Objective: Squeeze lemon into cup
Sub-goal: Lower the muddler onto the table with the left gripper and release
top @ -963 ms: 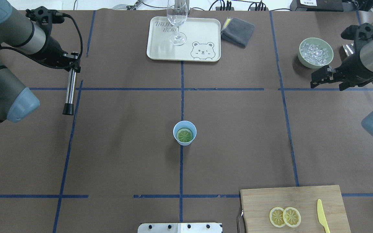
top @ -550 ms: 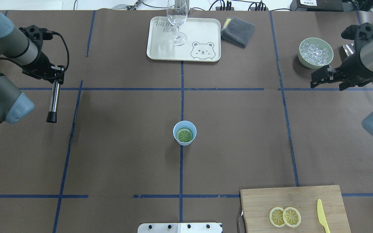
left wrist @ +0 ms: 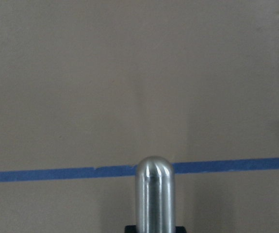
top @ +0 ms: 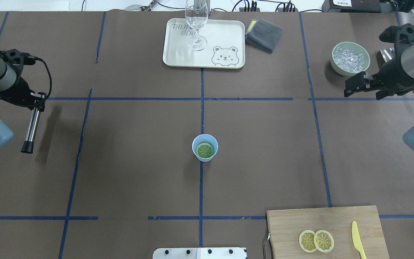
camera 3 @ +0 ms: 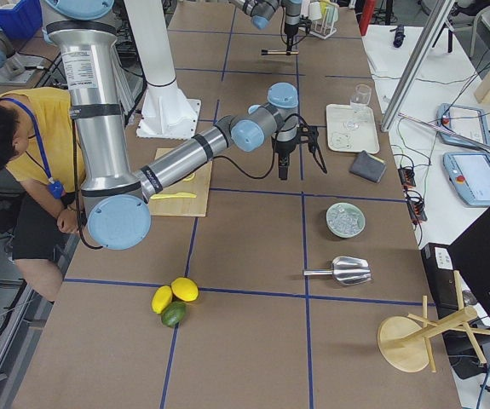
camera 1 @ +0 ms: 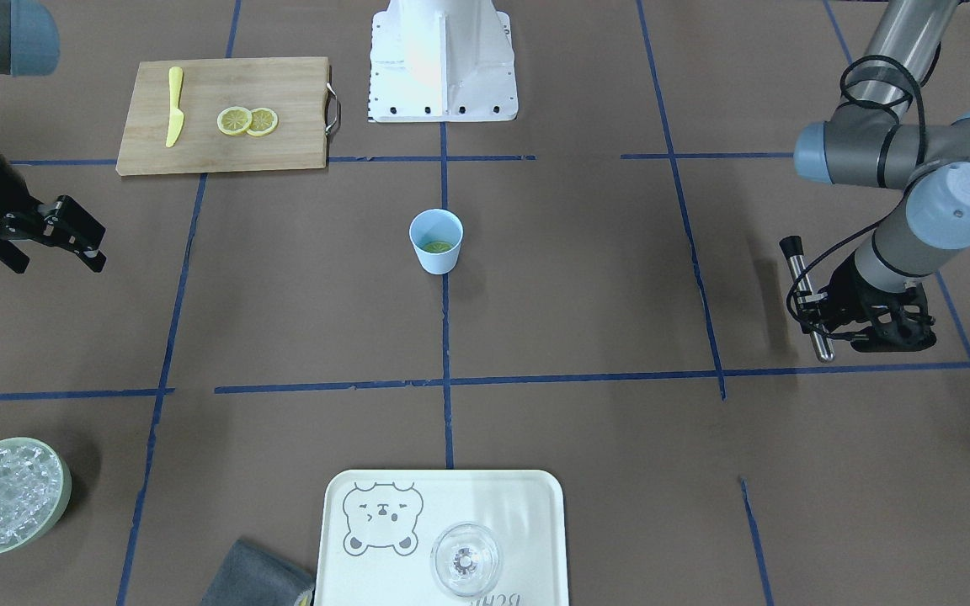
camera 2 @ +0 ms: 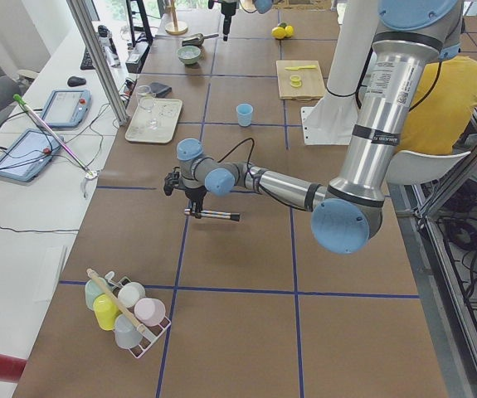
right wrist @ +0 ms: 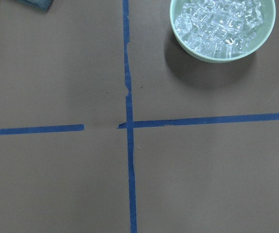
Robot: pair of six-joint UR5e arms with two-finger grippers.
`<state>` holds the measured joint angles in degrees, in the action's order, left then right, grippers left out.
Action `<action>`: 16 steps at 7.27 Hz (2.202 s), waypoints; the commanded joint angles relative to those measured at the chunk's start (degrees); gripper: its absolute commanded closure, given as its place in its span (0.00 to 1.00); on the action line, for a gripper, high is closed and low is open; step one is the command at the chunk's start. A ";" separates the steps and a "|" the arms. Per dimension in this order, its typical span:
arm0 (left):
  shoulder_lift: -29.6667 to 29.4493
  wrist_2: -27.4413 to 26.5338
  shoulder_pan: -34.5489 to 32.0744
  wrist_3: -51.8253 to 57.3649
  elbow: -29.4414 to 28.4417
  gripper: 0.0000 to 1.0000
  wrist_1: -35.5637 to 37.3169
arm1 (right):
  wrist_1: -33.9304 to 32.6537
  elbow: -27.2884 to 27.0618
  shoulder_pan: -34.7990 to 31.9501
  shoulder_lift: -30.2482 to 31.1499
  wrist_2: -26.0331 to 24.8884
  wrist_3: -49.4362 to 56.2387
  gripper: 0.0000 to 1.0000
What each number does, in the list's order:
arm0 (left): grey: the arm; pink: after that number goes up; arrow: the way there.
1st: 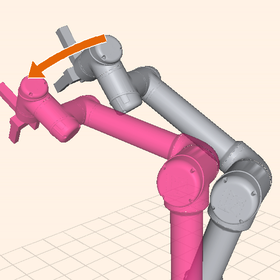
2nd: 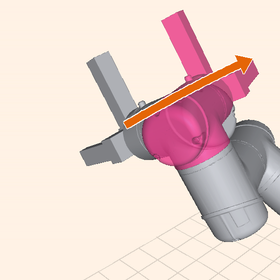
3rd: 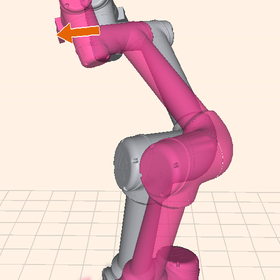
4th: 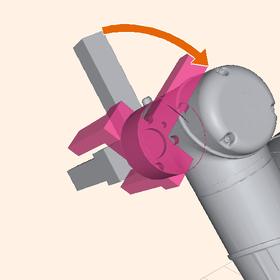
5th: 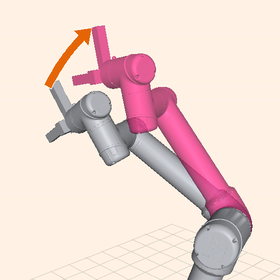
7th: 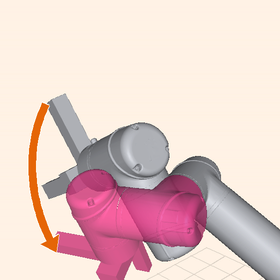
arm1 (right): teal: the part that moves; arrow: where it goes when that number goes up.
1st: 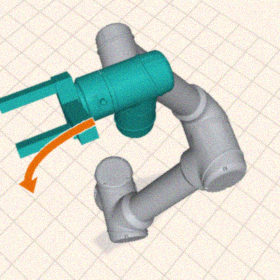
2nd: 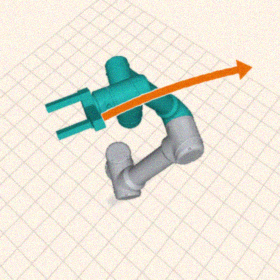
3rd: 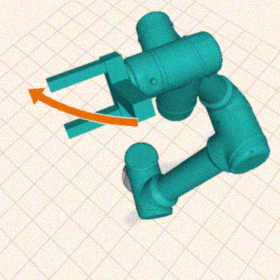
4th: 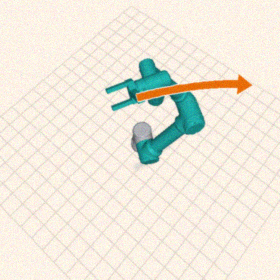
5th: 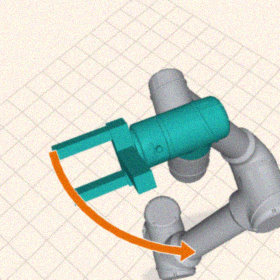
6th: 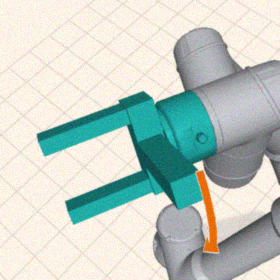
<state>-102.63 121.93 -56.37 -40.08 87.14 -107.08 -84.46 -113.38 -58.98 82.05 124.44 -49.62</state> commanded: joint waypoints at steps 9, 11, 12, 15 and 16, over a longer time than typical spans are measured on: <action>2.78 0.33 2.48 -1.94 1.54 1.00 -0.58 | 0.00 -1.58 0.00 1.10 0.19 -0.74 0.00; 2.78 0.33 2.58 -1.76 1.28 1.00 -0.67 | 0.00 -1.58 0.00 1.10 0.19 -0.65 0.00; 2.87 0.33 2.58 -1.85 1.28 1.00 -0.67 | 0.00 -1.49 0.09 1.10 0.19 -0.65 0.00; 2.78 0.33 2.93 -1.76 1.01 1.00 -0.50 | 0.00 -1.49 0.00 1.10 0.19 -0.65 0.00; 2.78 0.33 3.19 -1.76 0.93 0.98 -0.50 | 0.00 -1.49 0.09 1.10 0.10 -0.65 0.00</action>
<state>-99.84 122.26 -53.47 -41.85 88.18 -107.60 -84.46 -114.90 -58.93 83.14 124.61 -50.28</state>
